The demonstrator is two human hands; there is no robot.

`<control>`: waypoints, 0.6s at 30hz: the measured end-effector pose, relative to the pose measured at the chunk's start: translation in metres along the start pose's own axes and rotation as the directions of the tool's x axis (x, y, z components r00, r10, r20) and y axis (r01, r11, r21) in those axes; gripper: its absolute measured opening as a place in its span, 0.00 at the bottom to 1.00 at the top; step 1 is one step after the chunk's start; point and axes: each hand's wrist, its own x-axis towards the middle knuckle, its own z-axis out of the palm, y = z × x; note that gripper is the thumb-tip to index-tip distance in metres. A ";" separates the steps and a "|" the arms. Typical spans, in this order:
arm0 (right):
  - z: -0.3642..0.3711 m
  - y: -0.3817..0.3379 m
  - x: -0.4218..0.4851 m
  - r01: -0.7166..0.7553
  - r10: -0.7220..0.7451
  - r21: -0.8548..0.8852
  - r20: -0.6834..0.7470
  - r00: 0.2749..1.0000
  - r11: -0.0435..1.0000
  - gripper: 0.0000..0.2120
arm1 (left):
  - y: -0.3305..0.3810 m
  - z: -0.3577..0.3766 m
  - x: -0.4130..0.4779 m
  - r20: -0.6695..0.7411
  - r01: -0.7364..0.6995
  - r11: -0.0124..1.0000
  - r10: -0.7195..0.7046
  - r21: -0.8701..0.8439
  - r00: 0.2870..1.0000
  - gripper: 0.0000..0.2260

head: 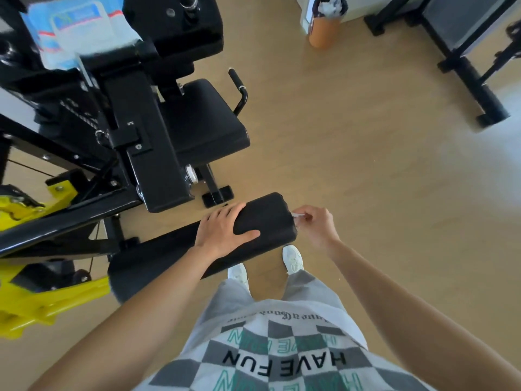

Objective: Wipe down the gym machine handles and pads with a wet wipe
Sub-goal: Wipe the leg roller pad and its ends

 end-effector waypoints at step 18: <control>-0.020 -0.012 0.066 0.191 -0.202 0.068 0.214 0.956 0.979 0.09 | 0.111 0.052 -0.048 -0.312 0.304 0.951 -0.308 -0.062 0.899 0.31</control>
